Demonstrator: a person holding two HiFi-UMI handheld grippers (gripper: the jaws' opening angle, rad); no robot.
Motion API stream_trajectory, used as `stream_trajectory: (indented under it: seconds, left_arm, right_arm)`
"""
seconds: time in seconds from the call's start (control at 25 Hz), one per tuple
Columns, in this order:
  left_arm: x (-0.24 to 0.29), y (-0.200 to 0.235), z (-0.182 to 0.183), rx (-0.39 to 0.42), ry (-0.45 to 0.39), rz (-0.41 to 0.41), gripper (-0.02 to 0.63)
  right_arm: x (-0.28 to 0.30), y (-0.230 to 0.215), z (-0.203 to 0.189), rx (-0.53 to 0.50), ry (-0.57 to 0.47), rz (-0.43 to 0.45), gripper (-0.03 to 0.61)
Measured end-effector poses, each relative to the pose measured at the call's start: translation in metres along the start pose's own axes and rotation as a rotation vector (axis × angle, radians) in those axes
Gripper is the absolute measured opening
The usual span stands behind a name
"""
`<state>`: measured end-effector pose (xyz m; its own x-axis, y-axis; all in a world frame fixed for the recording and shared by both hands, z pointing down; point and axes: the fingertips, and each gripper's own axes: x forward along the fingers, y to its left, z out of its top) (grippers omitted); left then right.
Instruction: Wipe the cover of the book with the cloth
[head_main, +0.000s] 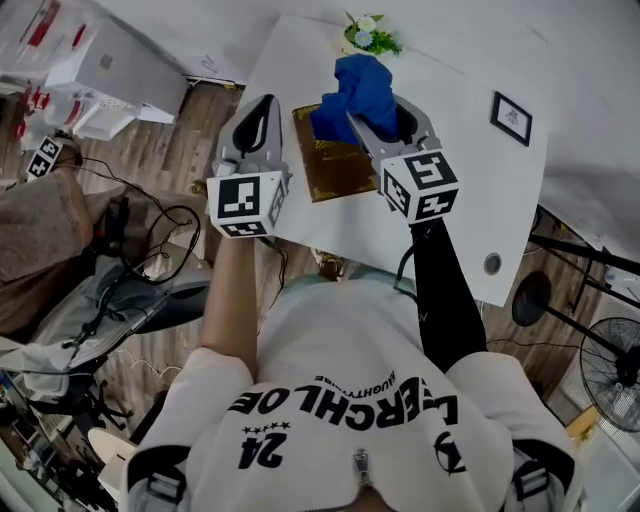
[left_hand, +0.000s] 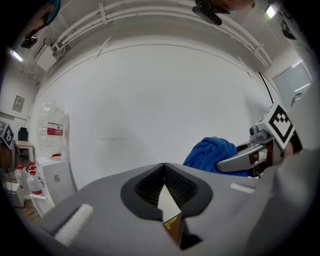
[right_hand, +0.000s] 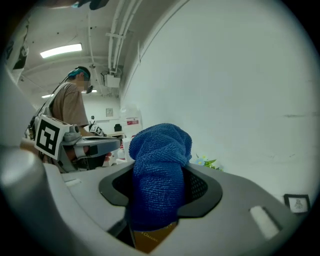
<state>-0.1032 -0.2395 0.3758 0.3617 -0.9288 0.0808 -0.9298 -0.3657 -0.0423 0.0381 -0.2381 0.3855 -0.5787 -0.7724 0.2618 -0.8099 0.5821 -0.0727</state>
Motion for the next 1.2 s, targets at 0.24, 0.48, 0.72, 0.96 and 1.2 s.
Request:
stream_trajectory:
  seconds: [0.24, 0.48, 0.72, 0.96, 1.2]
  left_arm:
    - [0.003, -0.004, -0.039, -0.031, 0.077, 0.010, 0.055]
    - [-0.003, -0.011, -0.084, -0.080, 0.177, 0.017, 0.055]
    - [-0.005, -0.019, -0.132, -0.133, 0.263, 0.031, 0.055]
    - [-0.014, -0.040, -0.167, -0.175, 0.349, 0.004, 0.056]
    - [-0.017, -0.069, -0.186, -0.198, 0.395, -0.047, 0.056]
  right_arm:
    - [0.037, 0.017, -0.034, -0.044, 0.145, 0.144, 0.209]
    - [0.080, 0.030, -0.071, 0.020, 0.286, 0.265, 0.209]
    - [0.111, 0.036, -0.134, 0.093, 0.475, 0.309, 0.209]
    - [0.122, 0.034, -0.164, 0.194, 0.542, 0.278, 0.208]
    - [0.118, 0.031, -0.169, 0.140, 0.571, 0.255, 0.207]
